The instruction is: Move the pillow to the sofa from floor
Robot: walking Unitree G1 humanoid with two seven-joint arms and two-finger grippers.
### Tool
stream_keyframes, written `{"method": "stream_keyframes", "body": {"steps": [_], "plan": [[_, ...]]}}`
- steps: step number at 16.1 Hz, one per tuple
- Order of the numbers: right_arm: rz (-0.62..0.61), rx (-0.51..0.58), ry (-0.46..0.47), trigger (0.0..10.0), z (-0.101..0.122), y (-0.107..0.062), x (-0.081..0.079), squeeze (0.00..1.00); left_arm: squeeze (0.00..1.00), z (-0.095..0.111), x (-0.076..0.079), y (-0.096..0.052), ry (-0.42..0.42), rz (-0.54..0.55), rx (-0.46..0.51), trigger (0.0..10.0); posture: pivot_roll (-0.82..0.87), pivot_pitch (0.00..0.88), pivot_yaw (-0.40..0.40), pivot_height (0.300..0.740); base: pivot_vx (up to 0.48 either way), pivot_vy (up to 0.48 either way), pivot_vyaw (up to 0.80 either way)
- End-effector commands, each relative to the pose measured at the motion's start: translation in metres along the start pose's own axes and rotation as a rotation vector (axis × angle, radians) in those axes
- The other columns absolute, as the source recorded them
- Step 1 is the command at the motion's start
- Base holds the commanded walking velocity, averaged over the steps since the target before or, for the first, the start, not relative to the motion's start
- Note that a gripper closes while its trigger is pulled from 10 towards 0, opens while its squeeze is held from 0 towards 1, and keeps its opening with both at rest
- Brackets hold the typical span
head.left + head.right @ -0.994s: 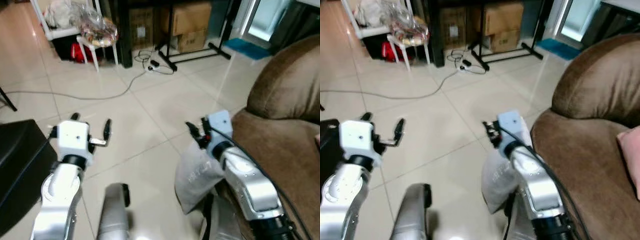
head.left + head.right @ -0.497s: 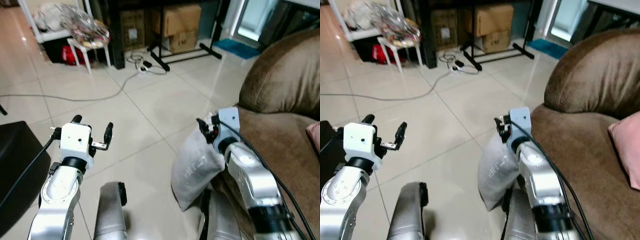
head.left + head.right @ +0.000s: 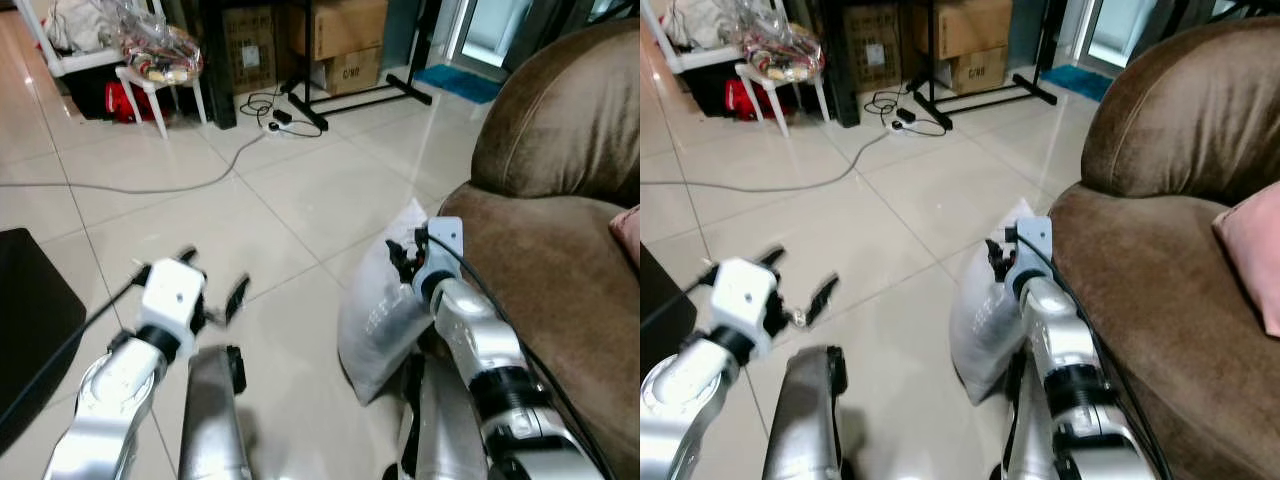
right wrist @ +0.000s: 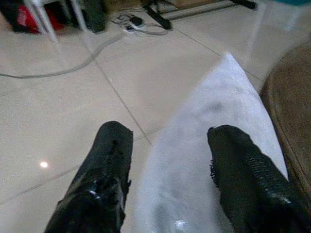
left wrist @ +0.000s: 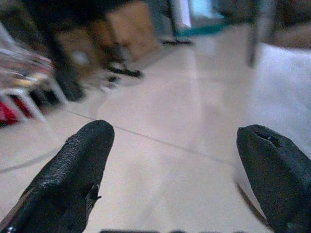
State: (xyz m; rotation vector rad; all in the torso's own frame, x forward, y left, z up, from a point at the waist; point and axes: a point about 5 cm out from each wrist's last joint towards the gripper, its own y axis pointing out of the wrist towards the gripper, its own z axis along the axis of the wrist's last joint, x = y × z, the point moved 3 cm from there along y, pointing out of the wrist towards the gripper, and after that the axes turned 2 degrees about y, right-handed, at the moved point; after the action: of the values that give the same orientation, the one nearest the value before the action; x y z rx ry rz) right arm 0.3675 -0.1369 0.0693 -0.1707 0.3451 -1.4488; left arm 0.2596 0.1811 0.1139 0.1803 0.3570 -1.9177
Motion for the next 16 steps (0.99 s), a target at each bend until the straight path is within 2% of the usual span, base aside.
{"method": "stream_keyframes", "body": {"steps": [1,5,6,7,10,11,12,13,15,16], "plan": [[-0.007,0.036,0.059,10.0,0.007,0.005,0.005,1.0,0.27,0.002,0.006,-0.002,-0.011,-0.102,0.0,10.0,0.0,0.0,-0.015,0.426,0.0,0.0,0.0],[-0.049,0.022,0.08,10.0,0.001,0.01,0.012,1.0,0.27,0.014,0.013,-0.004,-0.018,-0.201,0.04,10.0,-0.01,0.0,-0.004,0.426,0.0,0.0,0.0],[-0.077,0.018,0.06,10.0,0.0,0.011,0.016,1.0,0.27,0.018,0.019,-0.003,-0.025,-0.251,0.054,10.0,-0.01,0.0,0.002,0.426,0.0,0.0,0.0],[-0.14,-0.001,-0.003,10.0,-0.002,0.013,0.023,1.0,0.27,0.023,0.028,-0.006,-0.035,-0.319,0.059,10.0,-0.02,0.0,0.011,0.426,0.0,0.0,0.0],[-0.26,-0.058,-0.055,10.0,-0.009,0.013,0.035,1.0,0.27,0.022,0.031,-0.007,-0.03,-0.351,0.049,10.0,-0.01,0.012,0.017,0.426,0.0,0.0,0.0],[-0.328,-0.124,-0.075,10.0,-0.018,0.011,0.043,1.0,0.27,0.023,0.032,-0.007,-0.039,-0.376,0.045,10.0,-0.01,0.012,0.017,0.426,0.0,0.0,0.0],[-0.365,-0.189,-0.052,10.0,-0.029,0.008,0.048,0.15,0.27,0.022,0.036,-0.009,-0.067,-0.414,0.029,10.0,0.0,0.018,0.021,0.426,0.0,0.0,0.0],[-0.352,-0.259,0.061,10.0,-0.044,0.006,0.044,0.0,0.27,0.017,0.044,-0.017,-0.118,-0.499,-0.016,10.0,-0.01,0.014,0.022,0.426,0.0,0.0,0.0],[-0.297,-0.302,0.211,10.0,-0.055,0.006,0.033,0.0,0.27,0.012,0.048,-0.023,-0.11,-0.549,-0.05,10.0,0.0,0.01,0.021,0.426,0.0,0.0,0.0],[-0.239,-0.314,0.245,10.0,-0.058,0.007,0.024,0.0,0.27,0.012,0.047,-0.023,-0.106,-0.548,-0.051,10.0,0.0,0.01,0.02,0.426,0.0,0.0,0.0]]}}
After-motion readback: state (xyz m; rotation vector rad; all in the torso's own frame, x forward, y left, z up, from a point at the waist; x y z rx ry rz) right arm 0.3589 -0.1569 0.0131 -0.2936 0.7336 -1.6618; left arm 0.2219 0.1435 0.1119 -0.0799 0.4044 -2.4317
